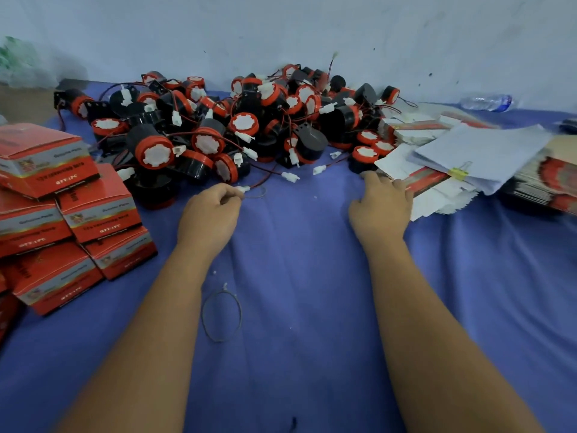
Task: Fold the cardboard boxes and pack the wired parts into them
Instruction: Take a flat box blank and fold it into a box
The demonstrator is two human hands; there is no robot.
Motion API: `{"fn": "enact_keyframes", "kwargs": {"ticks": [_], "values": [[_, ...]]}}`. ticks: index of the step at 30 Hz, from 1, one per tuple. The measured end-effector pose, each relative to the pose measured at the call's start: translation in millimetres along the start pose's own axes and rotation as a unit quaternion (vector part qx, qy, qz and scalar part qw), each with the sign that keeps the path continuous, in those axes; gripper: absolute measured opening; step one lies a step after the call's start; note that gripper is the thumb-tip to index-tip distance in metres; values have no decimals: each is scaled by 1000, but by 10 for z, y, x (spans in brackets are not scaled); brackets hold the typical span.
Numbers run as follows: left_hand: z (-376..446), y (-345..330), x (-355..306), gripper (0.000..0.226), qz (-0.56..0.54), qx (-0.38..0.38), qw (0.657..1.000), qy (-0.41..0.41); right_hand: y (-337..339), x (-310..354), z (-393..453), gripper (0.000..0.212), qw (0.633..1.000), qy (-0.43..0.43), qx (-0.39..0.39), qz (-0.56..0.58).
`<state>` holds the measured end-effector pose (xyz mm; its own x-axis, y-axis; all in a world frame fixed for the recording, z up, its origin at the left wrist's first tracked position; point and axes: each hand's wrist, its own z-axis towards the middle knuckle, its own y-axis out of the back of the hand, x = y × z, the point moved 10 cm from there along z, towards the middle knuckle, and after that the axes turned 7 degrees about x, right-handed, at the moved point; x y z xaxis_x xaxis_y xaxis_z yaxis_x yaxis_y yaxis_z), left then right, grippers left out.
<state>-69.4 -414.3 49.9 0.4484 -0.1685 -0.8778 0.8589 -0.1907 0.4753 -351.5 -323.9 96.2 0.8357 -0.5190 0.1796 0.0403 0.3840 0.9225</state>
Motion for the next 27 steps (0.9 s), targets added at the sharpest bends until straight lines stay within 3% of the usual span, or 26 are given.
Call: {"fn": "enact_keyframes", "kwargs": {"ticks": [2,5,12,17,20,21,23,25,27], "values": [[-11,-5,-2,22,3,2,1000,-1,71,-85,-39,58,999,-34,-23,26],[-36,-5,-36,21,12,4,1000,-8,4,-346,-96,61,990,-137,17,22],[-64,6,-89,22,27,-2,999,-23,255,-520,-77,41,989,-119,-73,40],[-146,-57,-251,26,34,-5,998,-60,620,-30,-196,22,978,28,-197,56],[-164,-207,-352,22,-76,42,994,-63,854,636,-552,10,928,201,-299,97],[-161,-285,-364,26,-161,74,983,-44,834,886,-670,9,916,260,-287,107],[-139,-348,-338,34,-320,94,943,-10,609,1373,-826,13,906,359,-165,149],[-95,-182,-237,27,-342,28,939,-5,281,1732,-941,29,885,410,23,220],[-62,-22,-79,20,-352,-35,935,11,139,1870,-1001,29,862,415,108,271]]}}
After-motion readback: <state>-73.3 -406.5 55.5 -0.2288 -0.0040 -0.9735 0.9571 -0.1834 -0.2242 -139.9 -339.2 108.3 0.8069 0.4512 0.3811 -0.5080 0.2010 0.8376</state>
